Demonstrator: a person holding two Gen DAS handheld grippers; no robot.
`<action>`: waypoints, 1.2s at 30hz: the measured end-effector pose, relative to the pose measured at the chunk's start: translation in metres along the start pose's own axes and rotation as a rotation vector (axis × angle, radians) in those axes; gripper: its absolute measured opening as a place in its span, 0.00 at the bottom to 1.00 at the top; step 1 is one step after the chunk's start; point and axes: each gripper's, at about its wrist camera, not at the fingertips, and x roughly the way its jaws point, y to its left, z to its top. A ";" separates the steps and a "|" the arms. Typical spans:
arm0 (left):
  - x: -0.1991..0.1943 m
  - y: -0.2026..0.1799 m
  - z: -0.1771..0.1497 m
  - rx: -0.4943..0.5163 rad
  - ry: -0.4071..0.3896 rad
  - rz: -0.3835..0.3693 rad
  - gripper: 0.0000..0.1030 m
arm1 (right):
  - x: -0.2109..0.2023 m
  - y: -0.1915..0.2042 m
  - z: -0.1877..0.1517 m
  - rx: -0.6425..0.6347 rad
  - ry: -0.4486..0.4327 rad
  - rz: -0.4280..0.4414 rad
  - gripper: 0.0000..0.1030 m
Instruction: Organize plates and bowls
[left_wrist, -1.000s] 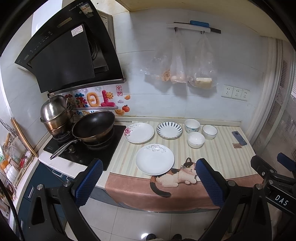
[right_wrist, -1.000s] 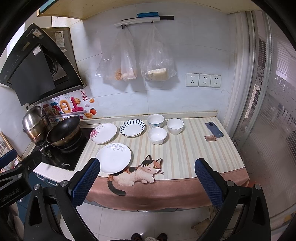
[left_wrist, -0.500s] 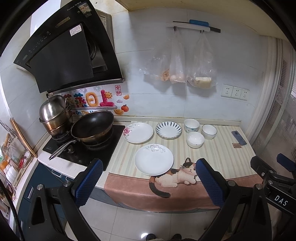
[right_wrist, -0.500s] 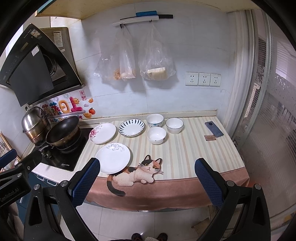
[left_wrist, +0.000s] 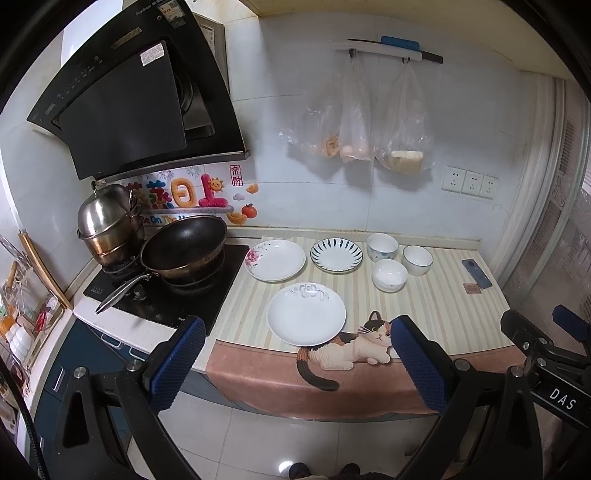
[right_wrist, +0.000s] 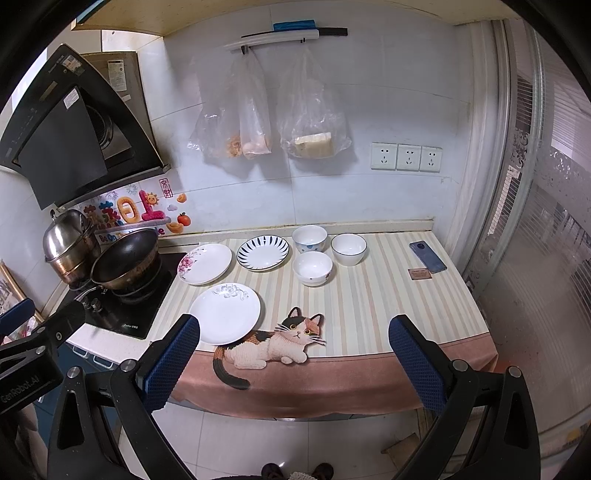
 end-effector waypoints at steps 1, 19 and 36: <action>0.000 0.000 0.000 0.001 -0.001 0.002 1.00 | 0.000 0.000 0.000 -0.001 0.000 0.000 1.00; 0.001 -0.002 -0.001 -0.002 0.003 -0.002 1.00 | 0.003 0.001 -0.001 -0.005 -0.004 -0.006 1.00; 0.005 -0.001 -0.001 -0.018 -0.002 0.003 1.00 | 0.012 -0.004 0.000 -0.003 -0.002 0.007 1.00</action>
